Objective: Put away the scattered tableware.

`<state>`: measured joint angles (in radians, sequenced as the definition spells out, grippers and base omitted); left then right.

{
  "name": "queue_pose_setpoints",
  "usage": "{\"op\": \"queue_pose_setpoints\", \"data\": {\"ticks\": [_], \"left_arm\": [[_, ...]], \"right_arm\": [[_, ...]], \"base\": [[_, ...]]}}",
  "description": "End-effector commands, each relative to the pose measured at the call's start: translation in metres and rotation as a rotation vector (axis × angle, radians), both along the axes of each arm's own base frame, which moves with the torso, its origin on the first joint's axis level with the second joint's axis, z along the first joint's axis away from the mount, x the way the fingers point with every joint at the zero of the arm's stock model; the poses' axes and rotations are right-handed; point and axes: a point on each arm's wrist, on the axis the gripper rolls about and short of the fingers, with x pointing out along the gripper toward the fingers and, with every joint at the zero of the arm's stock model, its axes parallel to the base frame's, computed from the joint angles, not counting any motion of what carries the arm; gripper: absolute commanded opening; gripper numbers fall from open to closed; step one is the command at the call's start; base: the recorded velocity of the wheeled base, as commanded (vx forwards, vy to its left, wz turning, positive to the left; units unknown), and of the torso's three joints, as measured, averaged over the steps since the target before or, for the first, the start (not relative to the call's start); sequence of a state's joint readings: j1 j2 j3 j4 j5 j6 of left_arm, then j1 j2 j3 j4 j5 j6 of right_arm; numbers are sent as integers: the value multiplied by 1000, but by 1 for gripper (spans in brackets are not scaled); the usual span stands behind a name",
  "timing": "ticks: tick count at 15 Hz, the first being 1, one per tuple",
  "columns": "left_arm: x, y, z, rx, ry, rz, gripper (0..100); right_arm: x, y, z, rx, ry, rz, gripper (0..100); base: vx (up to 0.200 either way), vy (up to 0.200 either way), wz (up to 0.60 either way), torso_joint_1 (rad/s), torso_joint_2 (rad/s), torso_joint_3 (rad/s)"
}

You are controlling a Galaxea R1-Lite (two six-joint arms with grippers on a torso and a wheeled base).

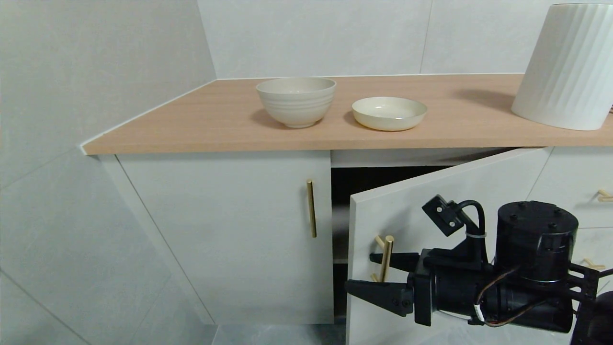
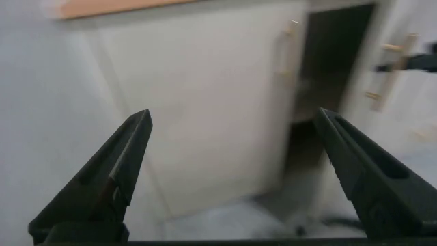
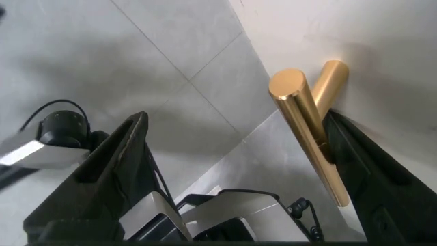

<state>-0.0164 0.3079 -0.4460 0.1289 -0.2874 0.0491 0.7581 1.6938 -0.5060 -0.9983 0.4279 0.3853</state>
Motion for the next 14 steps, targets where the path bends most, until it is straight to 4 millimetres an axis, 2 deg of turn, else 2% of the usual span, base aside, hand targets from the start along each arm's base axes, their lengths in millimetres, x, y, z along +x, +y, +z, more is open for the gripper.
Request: {"op": "queue_pose_setpoints", "data": {"ticks": [1, 2, 3, 4, 6, 8, 14], "left_arm": [[66, -4, 40, -4, 228, -146, 100], [109, -7, 42, -5, 338, -218, 100], [118, -8, 41, -9, 359, -239, 100], [145, -17, 32, -26, 434, -332, 100], [167, -29, 17, -50, 549, -396, 100], [182, -40, 1, -44, 623, -439, 100], [202, -70, -46, -12, 735, -543, 100]], "right_arm": [[-1, 1, 0, 1, -1, 4, 100], [-1, 1, 1, 3, -3, 6, 100], [-1, 1, 1, 3, -3, 6, 100], [-2, 1, 1, 4, -4, 8, 100], [-2, 1, 1, 3, -3, 9, 100], [-2, 3, -1, -4, 4, 14, 100], [-1, 4, -4, -10, 10, 14, 100]], "base": [[0, 0, 0, 0, 0, 0], [0, 0, 0, 0, 0, 0], [0, 0, 0, 0, 0, 0], [0, 0, 0, 0, 0, 0], [0, 0, 0, 0, 0, 0], [0, 0, 0, 0, 0, 0], [0, 0, 0, 0, 0, 0]]}}
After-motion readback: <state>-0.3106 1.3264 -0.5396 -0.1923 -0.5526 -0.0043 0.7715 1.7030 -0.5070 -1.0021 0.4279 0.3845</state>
